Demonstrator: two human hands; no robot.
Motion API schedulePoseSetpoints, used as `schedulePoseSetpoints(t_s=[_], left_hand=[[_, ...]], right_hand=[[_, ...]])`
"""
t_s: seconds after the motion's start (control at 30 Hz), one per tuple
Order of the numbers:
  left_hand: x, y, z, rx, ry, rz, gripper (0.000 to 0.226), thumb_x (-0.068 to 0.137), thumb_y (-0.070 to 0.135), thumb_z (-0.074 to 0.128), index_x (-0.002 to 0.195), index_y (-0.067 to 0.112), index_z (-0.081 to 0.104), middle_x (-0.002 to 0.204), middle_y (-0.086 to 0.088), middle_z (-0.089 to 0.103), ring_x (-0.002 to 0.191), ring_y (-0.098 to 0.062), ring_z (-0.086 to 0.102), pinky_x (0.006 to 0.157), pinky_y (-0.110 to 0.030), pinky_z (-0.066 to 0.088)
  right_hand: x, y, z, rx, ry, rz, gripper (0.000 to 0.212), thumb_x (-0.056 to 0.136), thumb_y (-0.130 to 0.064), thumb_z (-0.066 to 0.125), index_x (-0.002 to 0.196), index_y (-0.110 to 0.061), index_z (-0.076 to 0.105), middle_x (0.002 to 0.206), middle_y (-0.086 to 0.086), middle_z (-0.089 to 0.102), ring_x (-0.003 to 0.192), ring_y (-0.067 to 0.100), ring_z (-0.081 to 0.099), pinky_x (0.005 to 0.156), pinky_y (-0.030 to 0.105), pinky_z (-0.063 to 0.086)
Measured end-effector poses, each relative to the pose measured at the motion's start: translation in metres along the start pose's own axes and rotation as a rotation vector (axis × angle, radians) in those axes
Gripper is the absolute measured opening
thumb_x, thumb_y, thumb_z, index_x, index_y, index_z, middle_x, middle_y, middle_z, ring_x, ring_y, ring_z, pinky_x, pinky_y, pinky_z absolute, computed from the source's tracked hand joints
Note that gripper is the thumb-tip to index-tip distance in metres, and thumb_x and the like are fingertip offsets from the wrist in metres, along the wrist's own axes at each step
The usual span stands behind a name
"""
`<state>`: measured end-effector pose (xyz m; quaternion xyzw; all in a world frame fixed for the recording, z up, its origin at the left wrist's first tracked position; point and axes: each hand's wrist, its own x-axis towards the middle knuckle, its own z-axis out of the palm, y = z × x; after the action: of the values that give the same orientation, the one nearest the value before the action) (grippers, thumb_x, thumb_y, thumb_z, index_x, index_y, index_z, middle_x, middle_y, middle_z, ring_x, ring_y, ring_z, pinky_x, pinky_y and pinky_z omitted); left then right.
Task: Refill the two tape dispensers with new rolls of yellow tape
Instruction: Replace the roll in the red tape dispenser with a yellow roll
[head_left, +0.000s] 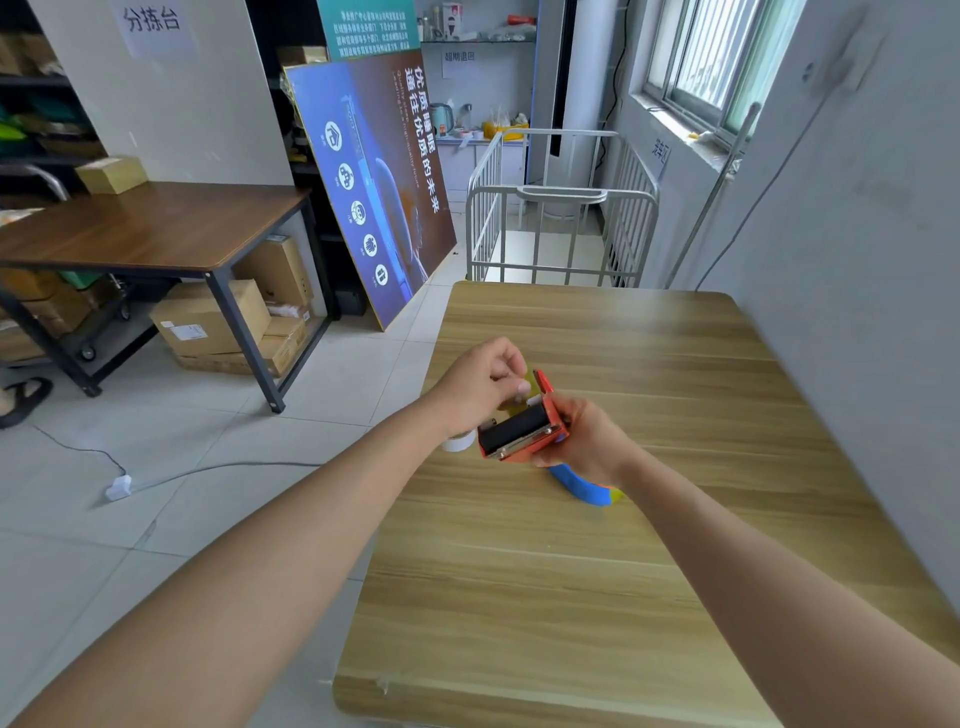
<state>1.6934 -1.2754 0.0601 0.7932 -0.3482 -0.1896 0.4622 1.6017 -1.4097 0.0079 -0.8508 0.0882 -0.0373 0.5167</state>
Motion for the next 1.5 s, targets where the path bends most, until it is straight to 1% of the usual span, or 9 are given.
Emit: schedulePoseSetpoints(t_s=[0.17,0.33,0.43,0.53,0.73,0.9,1.17,1.33,1.5], left_hand=[[0.001,0.001,-0.007,-0.114,-0.009,-0.008,0.027,0.078,-0.006,0.066,0.08,0.016,0.049,0.068,-0.006,0.062,0.057,-0.016,0.06,0.057,-0.022,0.055],[0.003,-0.004,-0.015,-0.222,0.02,-0.068,0.028,0.078,-0.012,0.062,0.079,0.012,0.047,0.064,-0.009,0.058,0.052,-0.017,0.059,0.051,-0.026,0.056],[0.004,-0.007,-0.013,-0.187,0.038,-0.079,0.029,0.078,-0.012,0.061,0.077,0.013,0.047,0.063,-0.007,0.058,0.052,-0.013,0.057,0.05,-0.022,0.052],[0.006,-0.012,-0.017,-0.088,0.087,-0.112,0.029,0.081,-0.011,0.054,0.074,0.017,0.049,0.066,-0.004,0.059,0.057,-0.013,0.053,0.052,-0.02,0.042],[0.003,-0.022,-0.032,-0.209,0.036,-0.213,0.028,0.082,-0.014,0.05,0.072,0.012,0.052,0.053,0.0,0.058,0.034,0.001,0.049,0.037,-0.01,0.037],[0.001,-0.033,-0.029,-0.247,0.04,-0.281,0.032,0.081,-0.018,0.044,0.071,0.011,0.053,0.055,-0.004,0.054,0.031,-0.001,0.046,0.033,-0.009,0.033],[0.001,-0.034,-0.024,-0.296,-0.014,-0.304,0.025,0.083,-0.013,0.054,0.074,0.01,0.05,0.063,-0.008,0.051,0.035,-0.002,0.052,0.036,-0.014,0.041],[0.004,-0.034,-0.03,-0.371,0.056,-0.308,0.027,0.077,-0.014,0.062,0.076,0.008,0.047,0.067,-0.008,0.046,0.046,-0.014,0.06,0.045,-0.022,0.054],[0.005,-0.035,-0.036,-0.371,0.102,-0.344,0.027,0.077,-0.015,0.062,0.078,0.007,0.047,0.075,-0.011,0.046,0.059,-0.023,0.057,0.045,-0.025,0.056]], right_hand=[[-0.004,0.003,-0.003,0.032,-0.132,0.046,0.05,0.067,0.022,0.069,0.103,-0.012,0.063,0.084,0.003,0.063,0.077,0.01,0.057,0.071,0.012,0.049],[-0.01,0.008,-0.006,0.072,-0.232,0.128,0.048,0.072,0.024,0.063,0.082,-0.023,0.057,0.051,-0.021,0.056,0.057,-0.006,0.053,0.064,0.015,0.047],[-0.013,0.005,-0.003,0.045,-0.298,0.144,0.04,0.061,0.0,0.074,0.086,-0.026,0.057,0.069,-0.015,0.06,0.074,0.007,0.053,0.07,0.019,0.046],[-0.017,-0.003,0.001,0.058,-0.343,0.173,0.035,0.058,-0.022,0.07,0.091,-0.028,0.059,0.082,-0.011,0.063,0.075,0.003,0.057,0.073,0.017,0.046],[-0.024,-0.004,0.007,0.169,-0.409,0.171,0.028,0.066,-0.02,0.067,0.092,-0.028,0.062,0.076,-0.019,0.068,0.069,-0.007,0.064,0.072,0.013,0.049],[-0.023,-0.003,0.005,0.191,-0.41,0.184,0.035,0.061,-0.022,0.077,0.094,-0.021,0.063,0.083,-0.004,0.066,0.074,0.011,0.061,0.075,0.022,0.048],[-0.028,0.01,0.005,0.111,-0.443,0.29,0.048,0.046,-0.032,0.083,0.09,-0.019,0.068,0.084,-0.003,0.07,0.075,0.01,0.064,0.079,0.023,0.049],[-0.036,0.022,0.001,0.1,-0.472,0.351,0.032,0.055,-0.025,0.08,0.083,-0.022,0.066,0.075,-0.013,0.071,0.075,0.007,0.066,0.08,0.022,0.05],[-0.042,0.033,0.003,0.208,-0.437,0.398,0.032,0.057,-0.023,0.079,0.087,-0.017,0.067,0.08,-0.003,0.07,0.073,0.012,0.065,0.076,0.022,0.051]])
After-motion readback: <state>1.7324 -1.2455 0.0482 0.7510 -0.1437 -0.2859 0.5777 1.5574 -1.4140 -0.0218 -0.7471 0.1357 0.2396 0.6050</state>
